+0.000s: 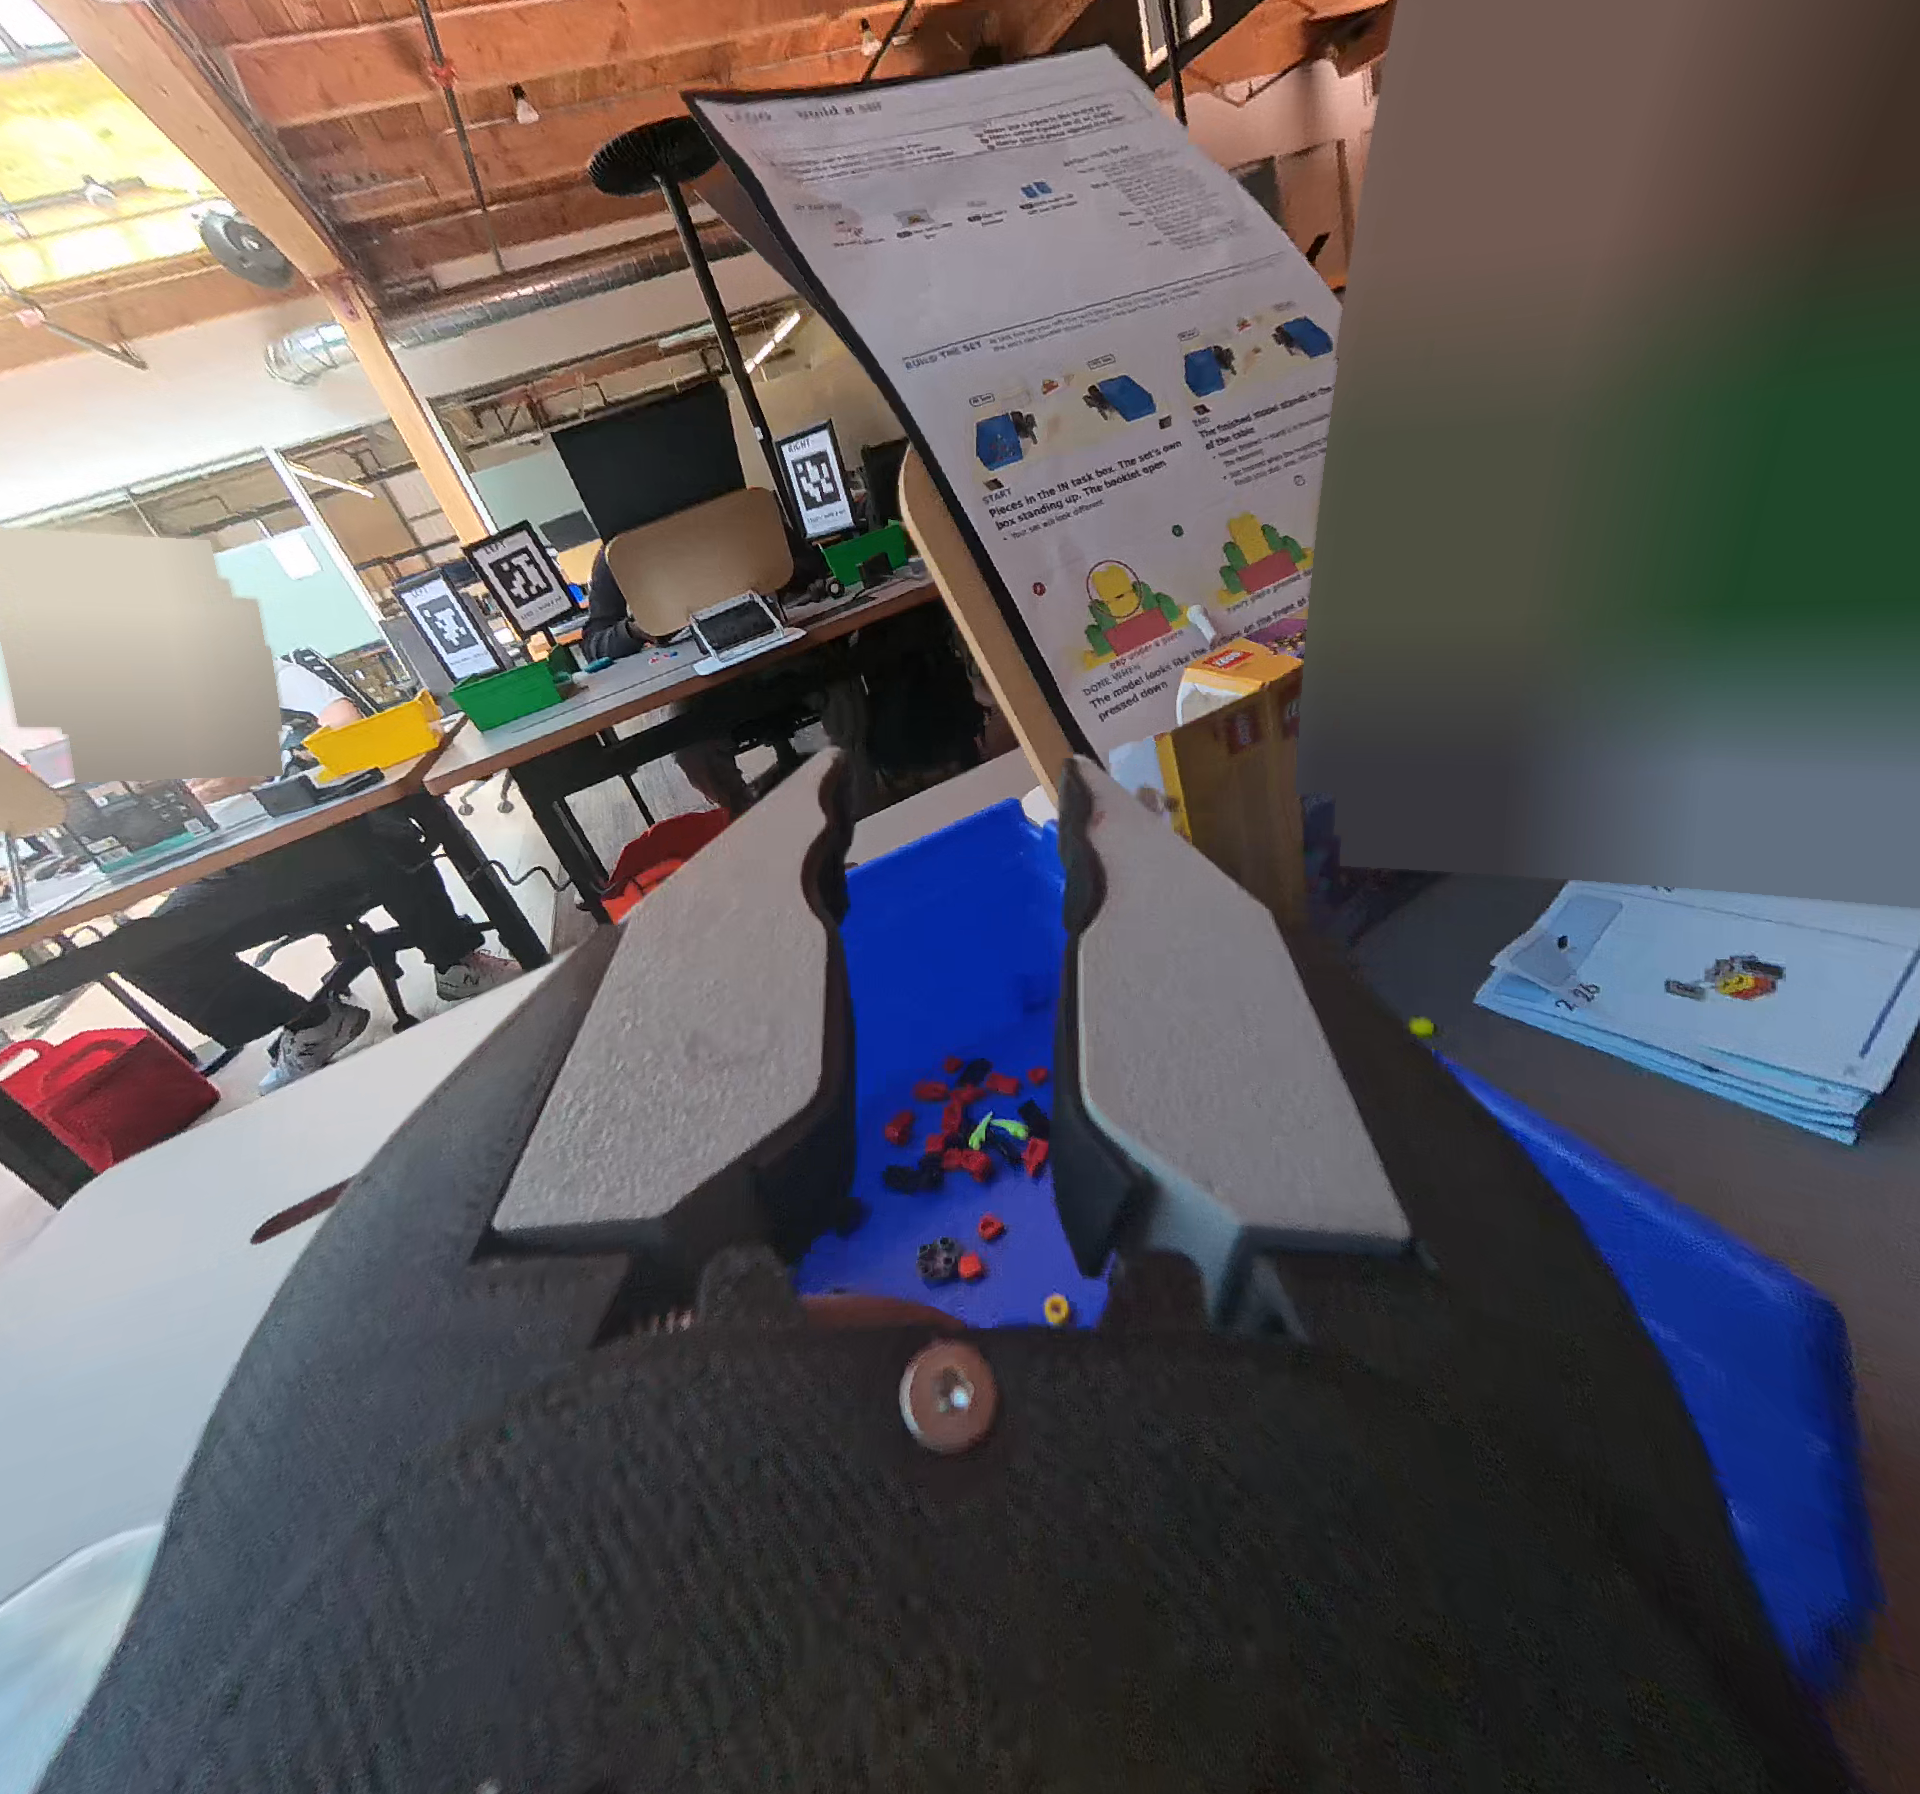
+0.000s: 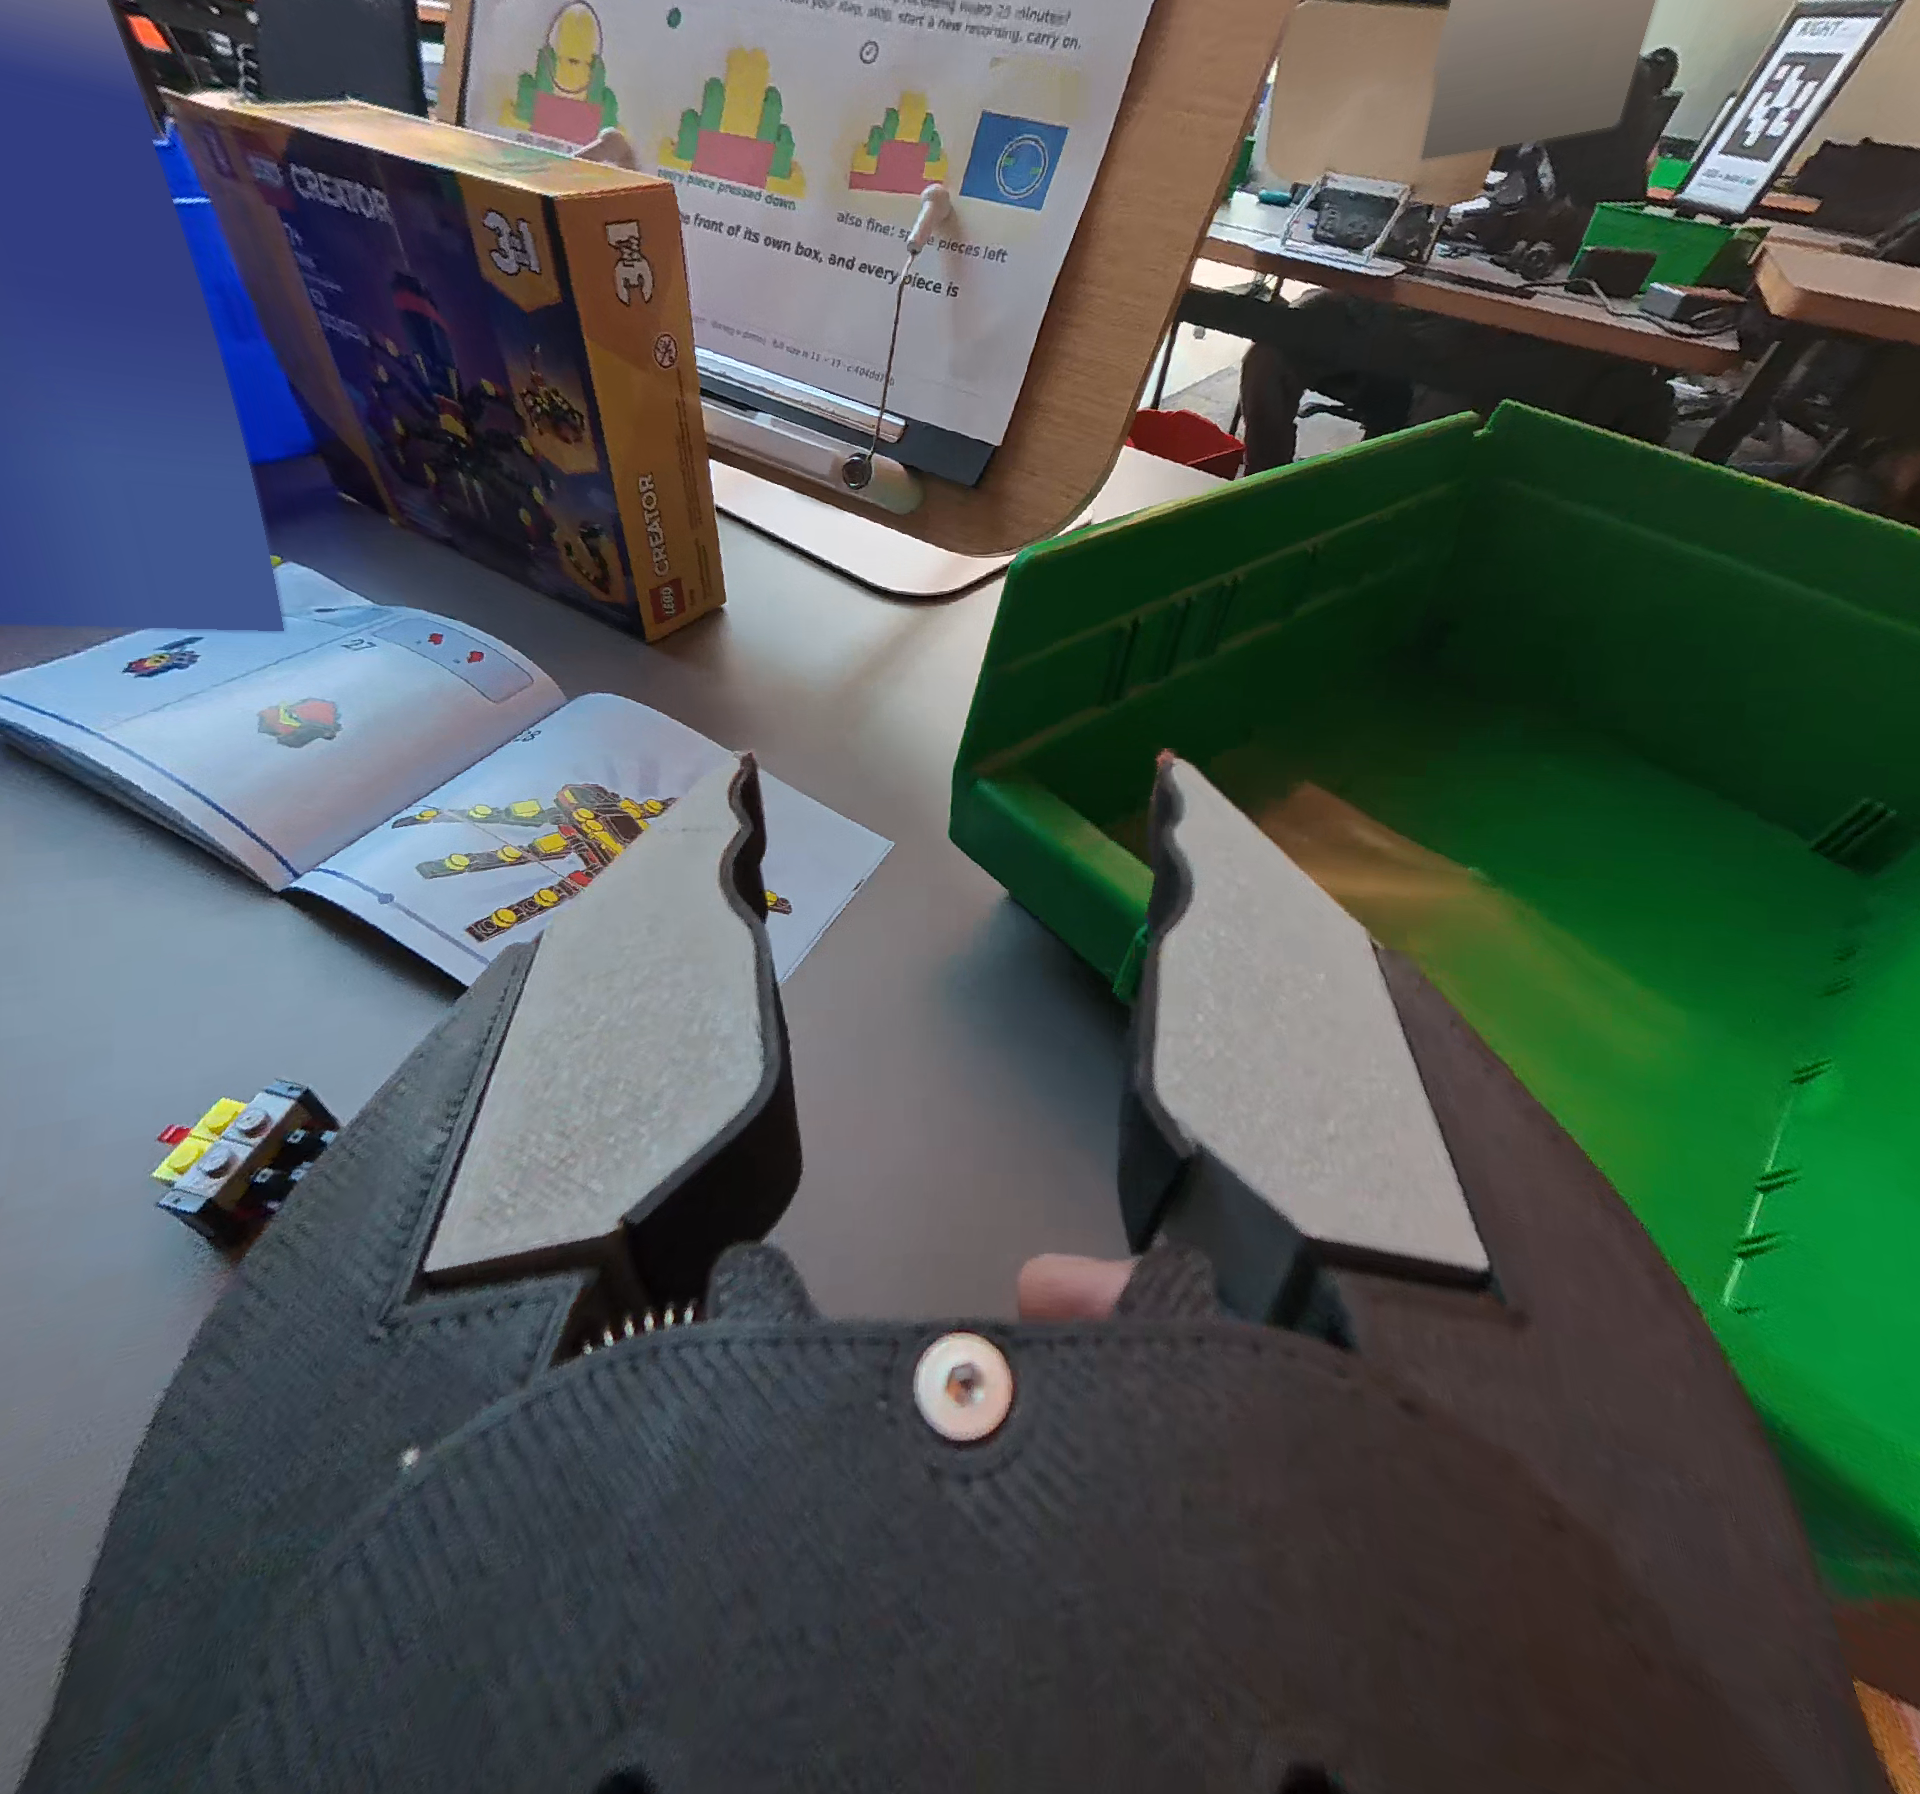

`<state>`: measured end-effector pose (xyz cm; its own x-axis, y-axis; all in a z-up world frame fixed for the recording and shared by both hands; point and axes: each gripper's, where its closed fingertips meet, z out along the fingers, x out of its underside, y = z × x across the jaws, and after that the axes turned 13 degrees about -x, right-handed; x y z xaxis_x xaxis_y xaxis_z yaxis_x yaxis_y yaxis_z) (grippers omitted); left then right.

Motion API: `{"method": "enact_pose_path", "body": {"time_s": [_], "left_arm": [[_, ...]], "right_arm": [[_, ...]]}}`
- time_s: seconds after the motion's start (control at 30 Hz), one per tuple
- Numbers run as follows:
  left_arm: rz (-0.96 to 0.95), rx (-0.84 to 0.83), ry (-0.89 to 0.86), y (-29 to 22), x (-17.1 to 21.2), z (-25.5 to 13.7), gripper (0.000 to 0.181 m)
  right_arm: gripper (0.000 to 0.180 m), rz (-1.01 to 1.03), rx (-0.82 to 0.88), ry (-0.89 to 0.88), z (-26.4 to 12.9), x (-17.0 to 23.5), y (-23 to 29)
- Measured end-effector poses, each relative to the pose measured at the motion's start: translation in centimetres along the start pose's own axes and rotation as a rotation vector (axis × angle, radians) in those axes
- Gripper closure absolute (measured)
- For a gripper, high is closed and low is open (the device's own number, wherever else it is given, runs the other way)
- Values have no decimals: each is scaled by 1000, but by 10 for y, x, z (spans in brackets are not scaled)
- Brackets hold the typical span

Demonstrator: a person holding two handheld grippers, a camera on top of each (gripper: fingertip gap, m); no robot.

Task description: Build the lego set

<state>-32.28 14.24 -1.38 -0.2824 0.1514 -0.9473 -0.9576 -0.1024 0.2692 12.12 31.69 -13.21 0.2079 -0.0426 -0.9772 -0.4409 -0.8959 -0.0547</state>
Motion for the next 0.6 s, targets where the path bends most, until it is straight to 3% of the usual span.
{"method": "enact_pose_path", "body": {"time_s": [0.13,0.33,0.43,0.53,0.6], "left_arm": [[5,27,116,21,18,-2,138],[-189,210,234,32,27,-5,132],[-219,244,187,42,8,-17,134],[-191,245,99,60,-18,-28,156],[-130,260,158,70,-15,-26,150]], "right_arm": [[104,-21,146,49,-7,7,-16],[104,0,312,69,-24,11,-28],[103,28,365,76,-32,14,-34],[102,48,403,78,-37,16,-39],[102,50,416,85,-39,17,-40]]}}
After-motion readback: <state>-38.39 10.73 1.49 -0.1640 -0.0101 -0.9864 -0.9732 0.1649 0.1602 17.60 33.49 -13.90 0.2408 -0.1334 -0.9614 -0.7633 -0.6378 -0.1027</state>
